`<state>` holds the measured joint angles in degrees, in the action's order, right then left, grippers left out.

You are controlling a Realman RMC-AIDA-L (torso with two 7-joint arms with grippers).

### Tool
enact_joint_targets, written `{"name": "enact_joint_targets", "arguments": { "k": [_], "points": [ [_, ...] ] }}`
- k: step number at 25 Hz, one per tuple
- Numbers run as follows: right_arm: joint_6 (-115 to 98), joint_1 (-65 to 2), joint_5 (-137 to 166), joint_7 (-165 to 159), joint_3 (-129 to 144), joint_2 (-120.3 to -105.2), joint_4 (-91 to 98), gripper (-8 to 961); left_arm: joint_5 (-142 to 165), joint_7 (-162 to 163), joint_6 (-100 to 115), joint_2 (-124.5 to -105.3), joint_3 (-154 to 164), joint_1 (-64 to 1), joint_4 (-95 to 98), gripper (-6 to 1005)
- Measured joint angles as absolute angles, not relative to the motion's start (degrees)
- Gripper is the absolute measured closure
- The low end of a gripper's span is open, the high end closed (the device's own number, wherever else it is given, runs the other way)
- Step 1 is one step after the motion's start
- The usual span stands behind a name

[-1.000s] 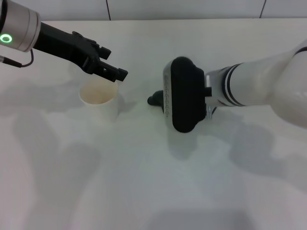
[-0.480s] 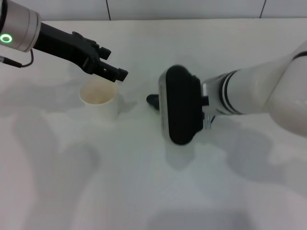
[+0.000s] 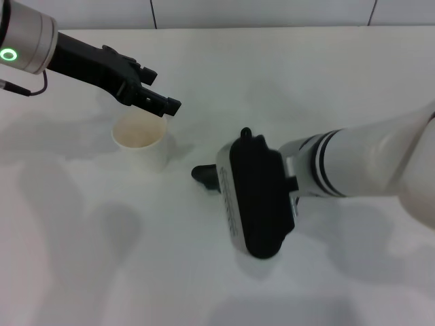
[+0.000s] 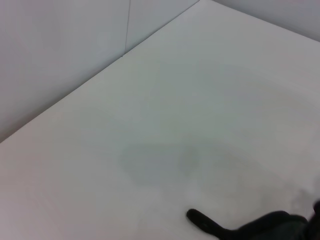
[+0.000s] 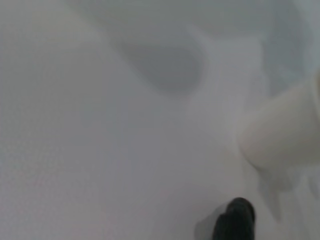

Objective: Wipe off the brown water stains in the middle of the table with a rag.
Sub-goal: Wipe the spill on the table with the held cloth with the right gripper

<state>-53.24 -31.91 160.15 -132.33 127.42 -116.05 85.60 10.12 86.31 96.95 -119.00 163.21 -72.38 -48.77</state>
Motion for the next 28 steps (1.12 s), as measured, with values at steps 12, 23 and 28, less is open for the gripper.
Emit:
{"name": "enact_joint_targets", "arguments": {
  "k": [12, 23, 28],
  "points": [
    [-45.9, -35.1, 160.8, -132.5, 130.5, -116.2, 79.8, 879, 10.1, 86.3, 96.9, -119.0, 163.2, -72.4, -48.8, 105],
    [-42.7, -39.9, 167.7, -142.5, 127.3, -116.19, 71.0, 880, 10.1, 86.3, 96.9, -119.0, 163.2, -72.4, -48.8, 105],
    [-43.9, -39.3, 168.0, -142.4, 125.3, -116.18, 71.3, 879, 10.1, 86.3, 96.6, -119.0, 163.2, -72.3, -48.8, 105]
  ]
}}
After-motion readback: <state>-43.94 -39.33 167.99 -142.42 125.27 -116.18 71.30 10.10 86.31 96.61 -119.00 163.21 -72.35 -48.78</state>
